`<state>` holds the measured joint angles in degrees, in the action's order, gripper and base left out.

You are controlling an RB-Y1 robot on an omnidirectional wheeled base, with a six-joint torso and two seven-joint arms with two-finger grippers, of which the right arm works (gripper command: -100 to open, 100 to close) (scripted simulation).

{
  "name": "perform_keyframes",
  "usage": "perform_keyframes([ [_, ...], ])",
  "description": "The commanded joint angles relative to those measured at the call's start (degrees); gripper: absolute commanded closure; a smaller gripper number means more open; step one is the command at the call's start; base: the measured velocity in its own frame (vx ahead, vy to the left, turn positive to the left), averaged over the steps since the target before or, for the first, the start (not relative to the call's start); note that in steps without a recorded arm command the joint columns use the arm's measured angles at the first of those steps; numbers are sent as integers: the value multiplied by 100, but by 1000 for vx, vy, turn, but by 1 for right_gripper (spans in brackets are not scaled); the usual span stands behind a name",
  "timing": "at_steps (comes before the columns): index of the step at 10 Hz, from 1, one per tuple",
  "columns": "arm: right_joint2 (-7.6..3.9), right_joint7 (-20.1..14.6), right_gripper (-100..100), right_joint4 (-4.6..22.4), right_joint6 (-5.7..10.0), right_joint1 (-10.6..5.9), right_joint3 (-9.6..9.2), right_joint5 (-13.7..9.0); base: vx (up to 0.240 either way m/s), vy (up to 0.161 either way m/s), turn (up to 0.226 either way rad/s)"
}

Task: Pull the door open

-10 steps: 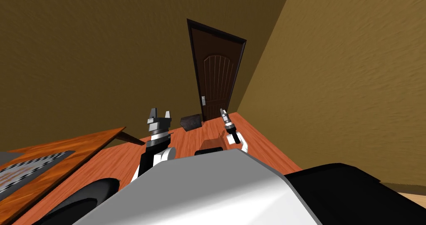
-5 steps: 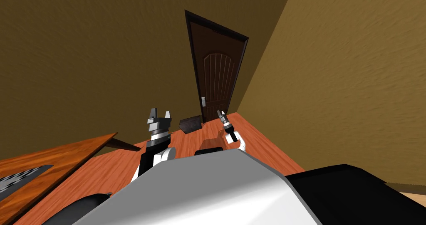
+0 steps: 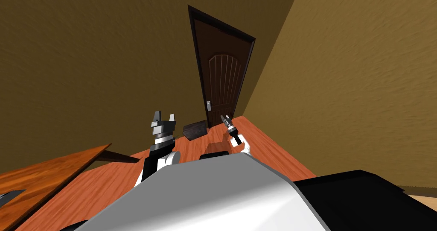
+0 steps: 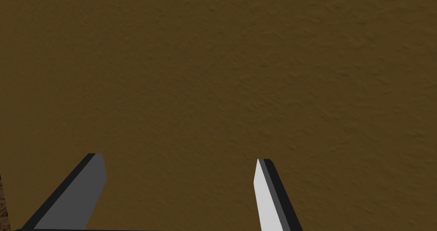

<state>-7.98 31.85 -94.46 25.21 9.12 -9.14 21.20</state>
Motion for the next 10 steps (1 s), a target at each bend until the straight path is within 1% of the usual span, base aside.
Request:
perform_keyframes([
  [1,-9,180,-100,167,-27,-59,-31,124,124,89,-65],
  [3,-24,379,-100,388,-65,-164,-62,271,117,80,-62],
  [4,-28,427,-100,441,-74,-189,-69,306,100,71,-40],
  [6,-39,607,-100,642,-109,-283,-96,439,100,71,-55],
  [7,-47,742,-100,792,-134,-354,-117,538,115,103,-87],
  [10,-63,1023,-100,1105,-188,-502,-160,745,150,103,-73],
])
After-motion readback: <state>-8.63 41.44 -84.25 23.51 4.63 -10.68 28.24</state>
